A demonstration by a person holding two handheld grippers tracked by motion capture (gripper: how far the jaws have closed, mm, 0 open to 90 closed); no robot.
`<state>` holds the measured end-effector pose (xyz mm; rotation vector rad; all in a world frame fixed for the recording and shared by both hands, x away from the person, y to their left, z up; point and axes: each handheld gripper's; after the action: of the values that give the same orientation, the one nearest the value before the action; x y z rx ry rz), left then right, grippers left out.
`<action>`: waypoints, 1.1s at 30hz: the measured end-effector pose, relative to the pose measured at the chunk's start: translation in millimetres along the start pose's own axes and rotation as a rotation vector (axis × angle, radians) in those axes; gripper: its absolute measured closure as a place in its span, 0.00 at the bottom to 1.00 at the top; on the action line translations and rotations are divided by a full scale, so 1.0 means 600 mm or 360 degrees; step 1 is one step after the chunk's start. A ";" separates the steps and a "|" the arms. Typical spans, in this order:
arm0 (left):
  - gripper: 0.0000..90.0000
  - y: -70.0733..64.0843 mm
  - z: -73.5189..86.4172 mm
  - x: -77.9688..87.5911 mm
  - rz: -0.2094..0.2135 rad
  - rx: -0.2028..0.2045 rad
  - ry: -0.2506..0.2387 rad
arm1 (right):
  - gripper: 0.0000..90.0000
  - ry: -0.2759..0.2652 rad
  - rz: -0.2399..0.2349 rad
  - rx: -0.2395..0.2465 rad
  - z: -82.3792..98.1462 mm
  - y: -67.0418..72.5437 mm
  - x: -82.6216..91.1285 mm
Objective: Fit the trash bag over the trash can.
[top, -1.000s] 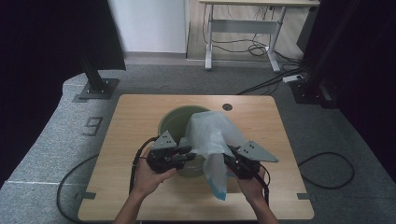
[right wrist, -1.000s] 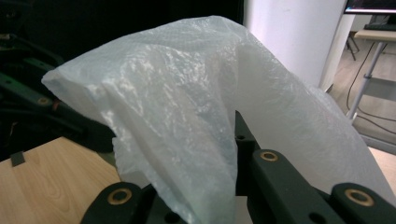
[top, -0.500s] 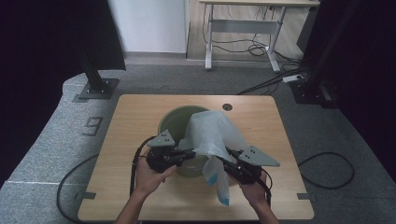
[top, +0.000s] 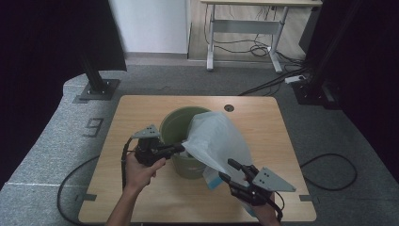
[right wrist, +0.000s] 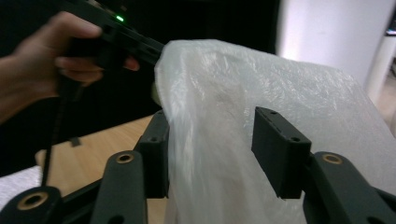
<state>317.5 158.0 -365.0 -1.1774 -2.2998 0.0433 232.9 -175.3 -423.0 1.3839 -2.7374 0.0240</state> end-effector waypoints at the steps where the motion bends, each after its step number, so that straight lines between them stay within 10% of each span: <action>1: 1.00 0.003 0.000 0.002 -0.0006 0.0008 -0.0004 | 0.53 -0.0027 -0.0021 0.0001 0.002 0.000 0.009; 12: 1.00 0.035 0.004 0.025 -0.0107 0.0099 -0.0045 | 0.51 -0.0048 0.0132 -0.0098 0.035 -0.031 0.067; 23: 1.00 0.056 0.003 0.043 -0.0185 0.0155 -0.0075 | 0.43 0.0180 0.0333 -0.0248 0.104 -0.110 0.042; 31: 0.99 0.069 0.006 0.045 -0.0179 0.0193 -0.0088 | 0.41 0.0273 0.0316 -0.0330 0.132 -0.130 0.024; 33: 0.99 0.068 0.006 0.043 -0.0179 0.0190 -0.0083 | 0.58 0.0327 0.0269 -0.0336 0.143 -0.131 0.016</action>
<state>333.9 203.4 -367.5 -0.9967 -2.3693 0.1690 285.3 -233.9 -509.2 1.0335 -2.5906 -0.1041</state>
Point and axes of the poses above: each handheld gripper's, and its own axes: x roughly backward along the jaws, z roughly out of its underside, y roughly to its left, and after that the axes turned 5 degrees about -z, right-handed
